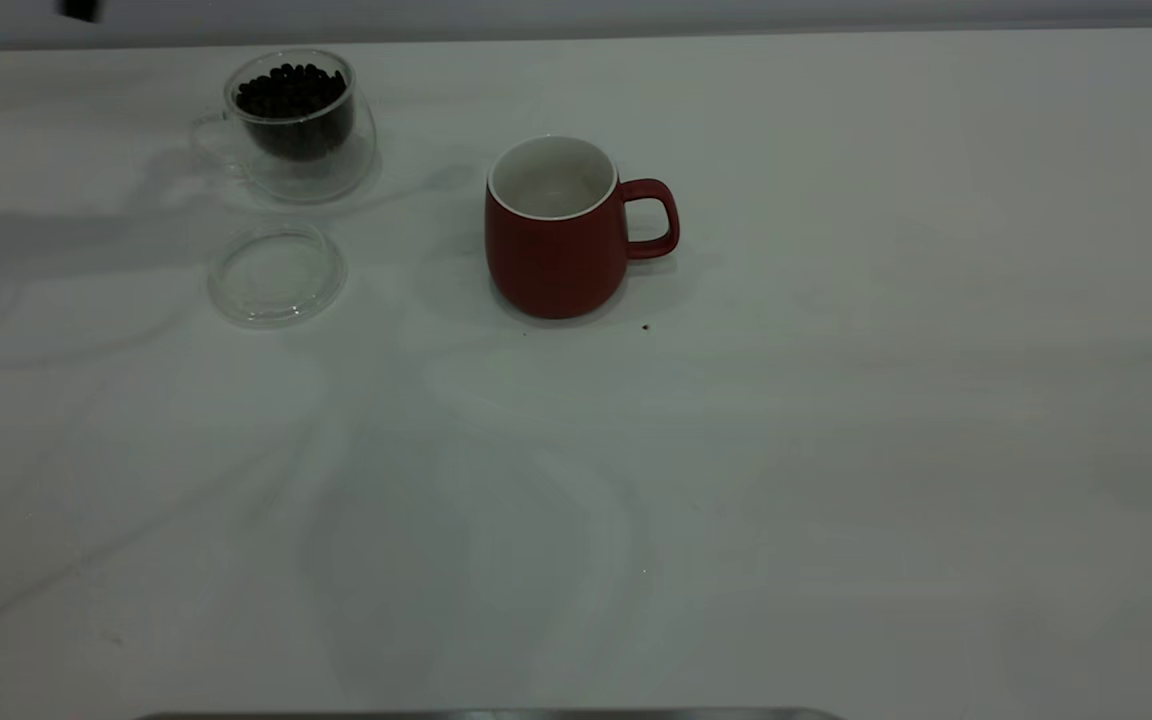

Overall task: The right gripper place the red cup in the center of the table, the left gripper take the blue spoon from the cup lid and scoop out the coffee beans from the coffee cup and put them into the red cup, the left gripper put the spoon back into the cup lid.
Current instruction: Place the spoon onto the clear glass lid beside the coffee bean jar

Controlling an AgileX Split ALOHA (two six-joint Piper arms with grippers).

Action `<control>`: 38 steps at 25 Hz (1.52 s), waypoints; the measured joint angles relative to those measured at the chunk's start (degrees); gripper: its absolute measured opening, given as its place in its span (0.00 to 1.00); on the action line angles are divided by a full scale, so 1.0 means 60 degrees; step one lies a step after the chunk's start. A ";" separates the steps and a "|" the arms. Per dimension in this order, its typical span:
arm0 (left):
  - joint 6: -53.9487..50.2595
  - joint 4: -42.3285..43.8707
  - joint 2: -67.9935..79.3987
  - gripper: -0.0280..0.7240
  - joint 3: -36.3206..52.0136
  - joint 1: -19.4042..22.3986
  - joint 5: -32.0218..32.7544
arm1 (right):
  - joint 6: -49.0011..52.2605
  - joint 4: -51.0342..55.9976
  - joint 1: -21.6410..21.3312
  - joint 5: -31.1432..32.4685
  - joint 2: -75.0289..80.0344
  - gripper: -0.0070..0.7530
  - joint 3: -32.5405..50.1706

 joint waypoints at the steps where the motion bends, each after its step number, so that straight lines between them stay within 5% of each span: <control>1: -0.0554 0.0160 -0.0095 0.20 0.0000 0.0150 0.0010 | 0.0000 0.0000 0.0000 0.0000 0.0000 0.71 0.0000; 7: -0.1908 0.1571 -0.0595 0.20 0.0000 0.0311 0.0025 | 0.0000 0.0000 0.0000 0.0000 0.0000 0.71 0.0000; 17: -0.2286 0.1399 -0.2345 0.20 0.0127 0.0212 0.0025 | 0.0000 0.0000 0.0000 0.0000 0.0000 0.71 0.0000; 21: -0.1775 0.2666 -0.4029 0.20 0.3967 -0.0561 -0.0272 | 0.0000 0.0000 0.0000 0.0000 0.0000 0.71 0.0000; 24: -0.0265 0.1248 -0.5404 0.20 0.6999 -0.1026 -0.2252 | 0.0000 0.0000 0.0000 0.0000 0.0000 0.71 0.0000; 30: 0.0791 0.0125 -0.5160 0.20 0.7415 0.0604 -0.2213 | 0.0000 0.0000 0.0008 0.0000 0.0000 0.71 0.0000; 38: 0.2013 0.0213 -0.3952 0.20 0.7364 0.1464 -0.2560 | 0.0000 0.0000 0.0008 0.0000 0.0000 0.71 0.0000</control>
